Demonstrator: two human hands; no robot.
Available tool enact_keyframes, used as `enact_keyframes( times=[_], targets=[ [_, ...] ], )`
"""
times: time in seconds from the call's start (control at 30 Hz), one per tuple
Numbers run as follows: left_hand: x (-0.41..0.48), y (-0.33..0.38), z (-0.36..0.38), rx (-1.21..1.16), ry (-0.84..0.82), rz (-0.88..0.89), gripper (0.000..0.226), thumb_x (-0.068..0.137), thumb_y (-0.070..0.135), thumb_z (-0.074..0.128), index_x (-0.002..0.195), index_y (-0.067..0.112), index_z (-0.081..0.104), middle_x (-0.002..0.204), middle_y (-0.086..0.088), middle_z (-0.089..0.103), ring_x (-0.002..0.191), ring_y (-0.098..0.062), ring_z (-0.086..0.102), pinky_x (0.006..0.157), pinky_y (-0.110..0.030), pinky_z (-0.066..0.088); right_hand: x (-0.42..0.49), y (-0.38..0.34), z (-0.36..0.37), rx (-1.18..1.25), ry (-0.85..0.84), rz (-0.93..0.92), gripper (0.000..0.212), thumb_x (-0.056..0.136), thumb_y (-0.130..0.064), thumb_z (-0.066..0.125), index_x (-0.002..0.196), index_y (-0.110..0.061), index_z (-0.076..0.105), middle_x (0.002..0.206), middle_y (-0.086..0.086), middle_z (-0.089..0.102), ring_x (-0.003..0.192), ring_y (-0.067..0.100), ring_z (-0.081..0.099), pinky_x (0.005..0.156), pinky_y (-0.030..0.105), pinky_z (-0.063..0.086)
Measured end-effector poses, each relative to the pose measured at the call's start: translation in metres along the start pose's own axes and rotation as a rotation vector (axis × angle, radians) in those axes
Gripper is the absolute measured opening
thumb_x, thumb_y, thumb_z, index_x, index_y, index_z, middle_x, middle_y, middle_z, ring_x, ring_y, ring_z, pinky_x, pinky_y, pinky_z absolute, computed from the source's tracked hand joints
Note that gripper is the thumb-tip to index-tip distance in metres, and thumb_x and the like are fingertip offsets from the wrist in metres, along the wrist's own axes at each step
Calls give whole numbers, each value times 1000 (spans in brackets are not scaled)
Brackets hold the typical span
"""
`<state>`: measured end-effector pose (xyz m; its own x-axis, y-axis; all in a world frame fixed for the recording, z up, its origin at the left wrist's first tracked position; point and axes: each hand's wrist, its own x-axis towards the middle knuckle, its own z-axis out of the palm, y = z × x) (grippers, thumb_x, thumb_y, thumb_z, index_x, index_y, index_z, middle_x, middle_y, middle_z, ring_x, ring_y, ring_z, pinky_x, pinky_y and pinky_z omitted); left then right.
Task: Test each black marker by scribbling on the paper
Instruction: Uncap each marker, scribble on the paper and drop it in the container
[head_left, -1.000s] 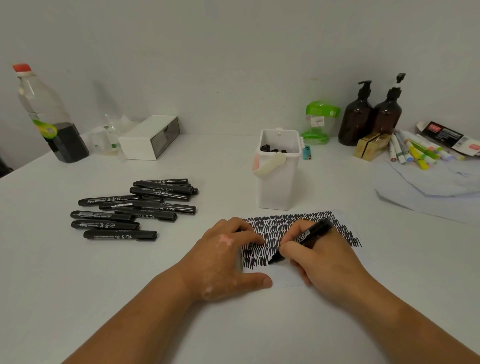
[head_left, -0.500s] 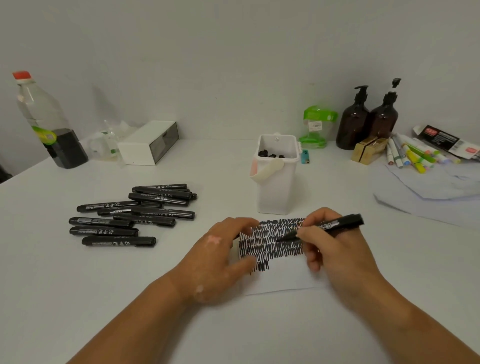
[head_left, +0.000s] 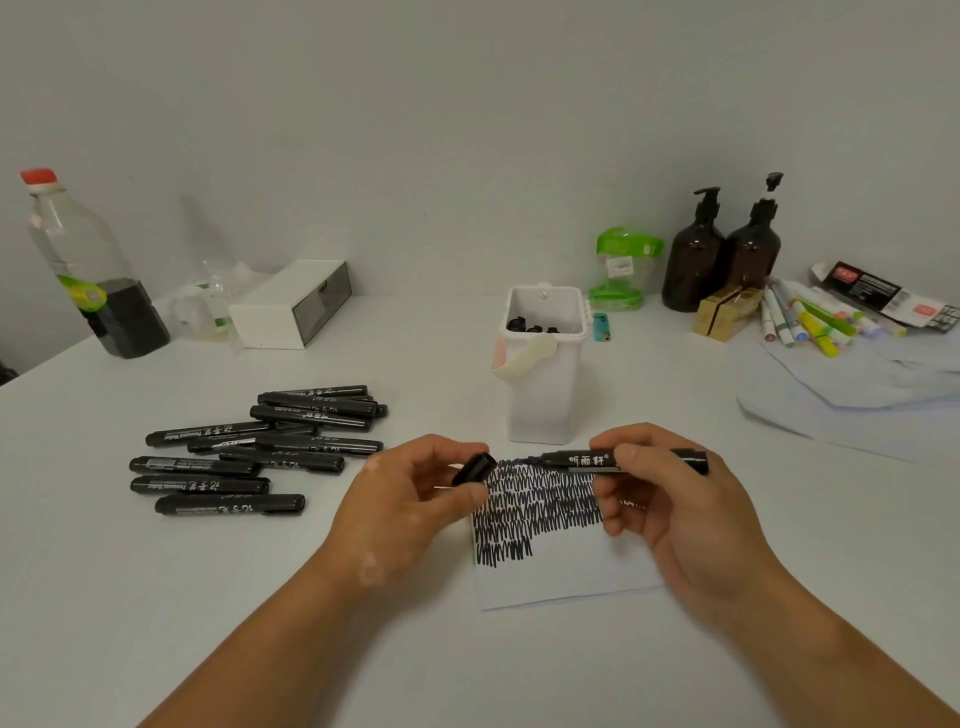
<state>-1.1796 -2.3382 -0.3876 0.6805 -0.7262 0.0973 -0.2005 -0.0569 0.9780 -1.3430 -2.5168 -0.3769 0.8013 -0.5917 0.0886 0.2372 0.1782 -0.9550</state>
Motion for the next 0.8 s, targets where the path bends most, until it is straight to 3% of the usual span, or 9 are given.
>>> enact_keyframes(
  times=[0.13, 0.3, 0.5, 0.63, 0.8],
  targets=[
    [-2, 3, 0, -32, -47, 46, 23, 88, 2, 70, 105, 18, 73, 100, -2, 78, 95, -18, 72, 79, -20, 54, -2, -4, 2, -14, 3, -26, 7, 76, -16, 66, 73, -15, 72, 67, 19, 67, 54, 23, 59, 47, 29, 49],
    [-4, 4, 3, -72, -114, 69, 23, 89, -1, 68, 107, 13, 72, 97, -3, 77, 82, -6, 68, 74, -16, 50, -4, -4, 3, -58, -28, -34, 6, 77, -16, 69, 76, -14, 75, 72, 23, 72, 55, 23, 63, 47, 27, 50],
    [-5, 4, 5, -52, -194, 104, 21, 85, 22, 69, 105, 25, 74, 88, 5, 71, 77, -8, 61, 75, -18, 48, -6, -1, 5, -156, -97, -10, 15, 75, -23, 75, 88, -16, 79, 80, 21, 76, 61, 23, 66, 51, 28, 51],
    [-6, 4, 7, -190, -232, 77, 25, 83, 29, 67, 103, 15, 68, 76, -5, 59, 70, -21, 46, 68, -27, 43, -7, -1, 7, -219, -114, -21, 14, 77, -20, 74, 90, -21, 80, 80, 17, 77, 59, 20, 64, 50, 27, 50],
    [-7, 7, 18, -382, -230, -43, 14, 85, 17, 53, 94, 7, 53, 60, -4, 40, 56, -20, 34, 54, -27, 33, -10, 1, 15, -272, -160, -44, 6, 81, -23, 70, 86, -23, 74, 73, 9, 73, 50, 18, 50, 44, 25, 42]
  ],
)
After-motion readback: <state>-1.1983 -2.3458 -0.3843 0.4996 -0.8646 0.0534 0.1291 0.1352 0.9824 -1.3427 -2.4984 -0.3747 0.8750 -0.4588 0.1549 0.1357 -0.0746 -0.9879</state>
